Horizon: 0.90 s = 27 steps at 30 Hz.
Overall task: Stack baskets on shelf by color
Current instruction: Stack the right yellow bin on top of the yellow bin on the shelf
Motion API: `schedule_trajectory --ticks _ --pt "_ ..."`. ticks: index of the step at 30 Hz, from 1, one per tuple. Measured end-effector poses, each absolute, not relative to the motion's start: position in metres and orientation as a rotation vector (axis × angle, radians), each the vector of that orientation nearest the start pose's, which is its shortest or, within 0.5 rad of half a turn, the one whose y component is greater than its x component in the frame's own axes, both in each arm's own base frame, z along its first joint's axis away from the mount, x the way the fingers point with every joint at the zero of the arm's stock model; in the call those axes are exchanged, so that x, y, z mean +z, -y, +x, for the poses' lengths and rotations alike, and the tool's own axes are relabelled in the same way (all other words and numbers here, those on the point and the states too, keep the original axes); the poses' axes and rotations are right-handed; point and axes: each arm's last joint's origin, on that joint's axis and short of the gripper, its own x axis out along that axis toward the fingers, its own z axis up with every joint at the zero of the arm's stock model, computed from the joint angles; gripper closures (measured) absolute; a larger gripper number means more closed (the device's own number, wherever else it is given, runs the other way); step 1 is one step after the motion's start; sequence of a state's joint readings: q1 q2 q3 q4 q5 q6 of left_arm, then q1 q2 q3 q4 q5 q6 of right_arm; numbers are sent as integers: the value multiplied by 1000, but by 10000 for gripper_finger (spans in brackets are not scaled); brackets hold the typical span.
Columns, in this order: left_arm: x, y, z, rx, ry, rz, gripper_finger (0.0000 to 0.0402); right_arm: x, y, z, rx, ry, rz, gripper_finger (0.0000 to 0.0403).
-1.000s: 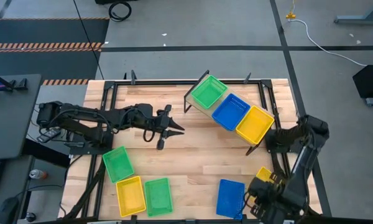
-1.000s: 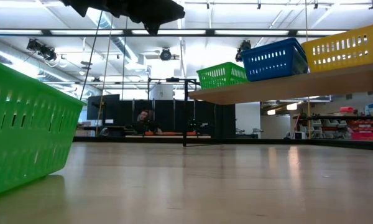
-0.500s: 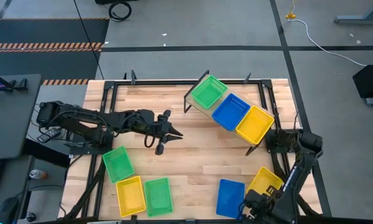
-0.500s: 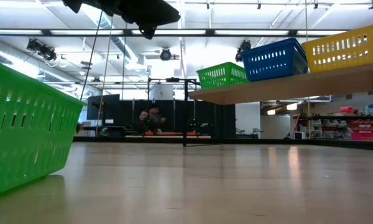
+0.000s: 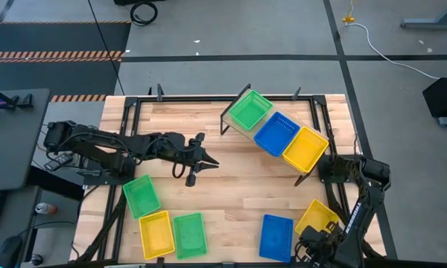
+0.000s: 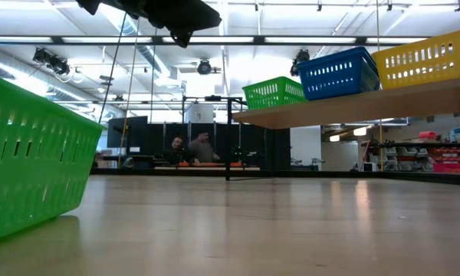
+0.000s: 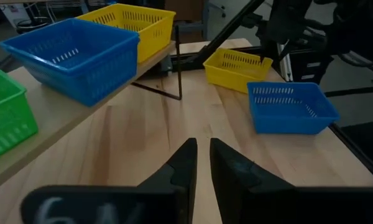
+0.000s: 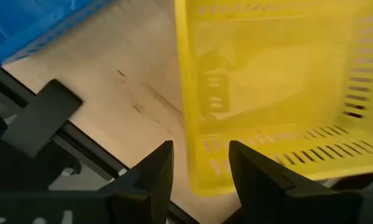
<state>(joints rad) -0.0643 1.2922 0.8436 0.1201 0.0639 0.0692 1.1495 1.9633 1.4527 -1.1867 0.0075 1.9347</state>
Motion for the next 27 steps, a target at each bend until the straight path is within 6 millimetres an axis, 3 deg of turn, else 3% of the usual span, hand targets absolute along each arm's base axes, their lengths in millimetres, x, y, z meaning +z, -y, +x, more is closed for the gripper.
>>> schedule_trajectory --ticks 12,15,21,27 --pt "270 28 283 -146 -374 38 349 147 -311 137 -682 -1530 501 256" --pt "269 30 283 -135 -377 42 349 148 -310 136 -687 -1548 488 287" --pt "269 35 282 -138 -380 22 349 151 -312 139 -661 -1549 498 390" --pt "269 42 281 -157 -379 28 349 172 -314 144 -677 -1612 463 386"
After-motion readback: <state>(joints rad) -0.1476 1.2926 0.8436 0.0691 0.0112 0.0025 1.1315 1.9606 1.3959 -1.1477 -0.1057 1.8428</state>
